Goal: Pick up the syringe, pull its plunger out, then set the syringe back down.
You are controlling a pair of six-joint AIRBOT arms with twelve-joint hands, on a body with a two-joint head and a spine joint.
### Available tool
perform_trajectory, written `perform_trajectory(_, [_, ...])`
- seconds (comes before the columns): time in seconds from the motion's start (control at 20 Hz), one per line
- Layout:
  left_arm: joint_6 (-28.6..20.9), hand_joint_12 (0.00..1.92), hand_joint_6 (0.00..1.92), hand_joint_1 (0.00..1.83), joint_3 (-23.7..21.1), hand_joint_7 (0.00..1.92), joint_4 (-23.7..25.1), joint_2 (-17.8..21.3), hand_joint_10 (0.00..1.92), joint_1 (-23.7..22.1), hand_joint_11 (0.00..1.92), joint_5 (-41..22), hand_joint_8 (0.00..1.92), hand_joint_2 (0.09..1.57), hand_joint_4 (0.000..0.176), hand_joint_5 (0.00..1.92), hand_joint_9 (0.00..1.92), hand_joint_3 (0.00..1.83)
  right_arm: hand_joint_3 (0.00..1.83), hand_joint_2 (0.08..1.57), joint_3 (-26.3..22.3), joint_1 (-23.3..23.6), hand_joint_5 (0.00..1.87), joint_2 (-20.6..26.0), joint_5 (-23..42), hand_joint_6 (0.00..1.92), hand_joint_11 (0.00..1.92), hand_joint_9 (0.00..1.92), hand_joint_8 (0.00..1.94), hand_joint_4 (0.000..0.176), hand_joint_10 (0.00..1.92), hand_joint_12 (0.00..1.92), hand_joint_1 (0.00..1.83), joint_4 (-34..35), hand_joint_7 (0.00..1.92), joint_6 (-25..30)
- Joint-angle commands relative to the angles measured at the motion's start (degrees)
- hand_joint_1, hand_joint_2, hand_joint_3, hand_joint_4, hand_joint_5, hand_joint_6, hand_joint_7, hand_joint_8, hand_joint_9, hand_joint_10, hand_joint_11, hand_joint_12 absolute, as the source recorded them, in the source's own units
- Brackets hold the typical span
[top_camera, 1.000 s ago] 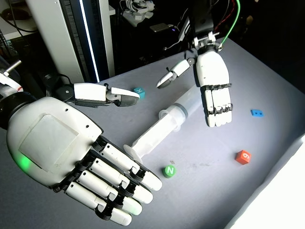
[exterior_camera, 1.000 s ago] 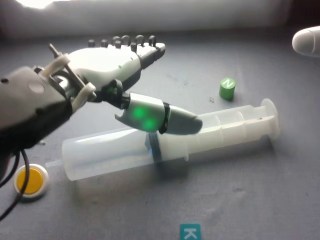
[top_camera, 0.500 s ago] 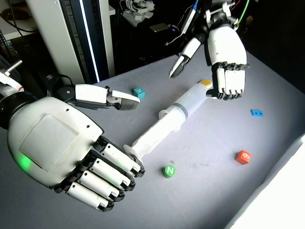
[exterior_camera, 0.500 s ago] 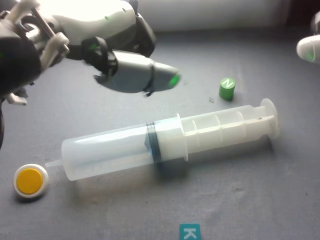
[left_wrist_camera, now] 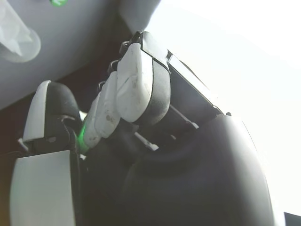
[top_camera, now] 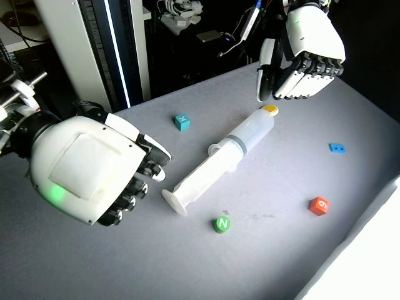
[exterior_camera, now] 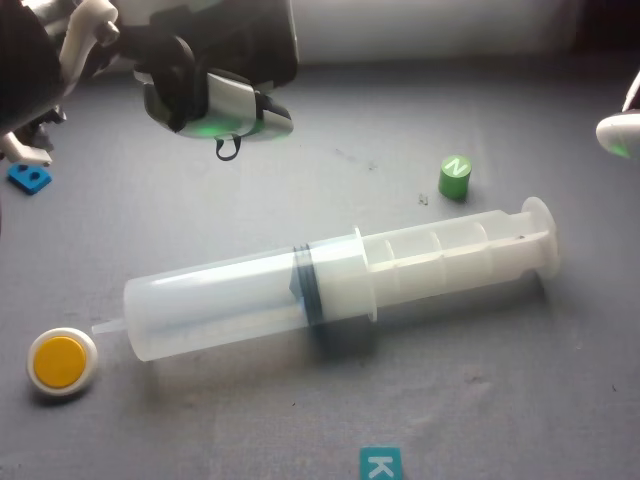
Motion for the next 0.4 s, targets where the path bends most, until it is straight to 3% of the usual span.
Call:
perform_trajectory(0.0, [0.27,1.92,1.92,1.22,-0.55,1.51,1.51,0.29,1.92,-0.91,1.53,-0.79,1.92,1.23,0.015,1.46,1.54,0.01,0.00,1.39,-0.12,0.20,1.52,0.37,4.82,1.92,1.80,1.73,1.94,0.083,1.92,1.92,1.13,-0.90,1.66,-0.38])
perform_trajectory(0.15, [0.27,1.92,1.92,1.19,-0.90,1.52,1.43,0.30,1.92,-0.92,1.51,-0.48,1.92,1.22,0.007,1.49,1.53,0.00,0.00,1.40,-0.46,0.21,1.50,0.03,2.02,1.92,1.75,1.70,1.94,0.096,1.92,1.92,1.08,-5.06,1.65,-2.10])
perform_trajectory(0.2, [0.28,1.92,1.92,1.22,-0.90,1.51,1.43,0.31,1.92,-0.92,1.50,-0.25,1.92,1.21,0.044,1.48,1.53,0.00,0.00,1.39,-0.59,0.21,1.49,-0.06,1.44,1.92,1.75,1.69,1.94,0.100,1.92,1.92,1.06,-5.91,1.63,-2.43])
perform_trajectory(0.25, [0.29,1.92,1.92,1.21,-0.94,1.50,1.63,0.32,1.92,-0.91,1.50,0.00,1.92,1.22,0.053,1.46,1.53,0.00,0.00,1.38,-0.71,0.20,1.47,-0.12,0.87,1.92,1.73,1.68,1.94,0.109,1.92,1.92,1.09,-6.94,1.62,-2.57])
perform_trajectory(0.3, [0.29,1.92,1.92,1.26,-1.03,1.48,1.85,0.35,1.92,-0.88,1.49,0.03,1.92,1.20,0.102,1.45,1.51,0.00,0.00,1.38,-0.75,0.19,1.46,-0.14,0.76,1.92,1.73,1.68,1.94,0.119,1.92,1.92,1.08,-7.26,1.61,-2.60])
perform_trajectory(0.35, [0.29,1.92,1.92,1.29,-1.14,1.47,1.98,0.37,1.92,-0.79,1.49,0.03,1.92,1.18,0.114,1.45,1.51,0.00,0.00,1.39,-0.75,0.18,1.46,-0.16,0.75,1.92,1.70,1.67,1.94,0.128,1.92,1.92,1.08,-7.28,1.61,-2.74])
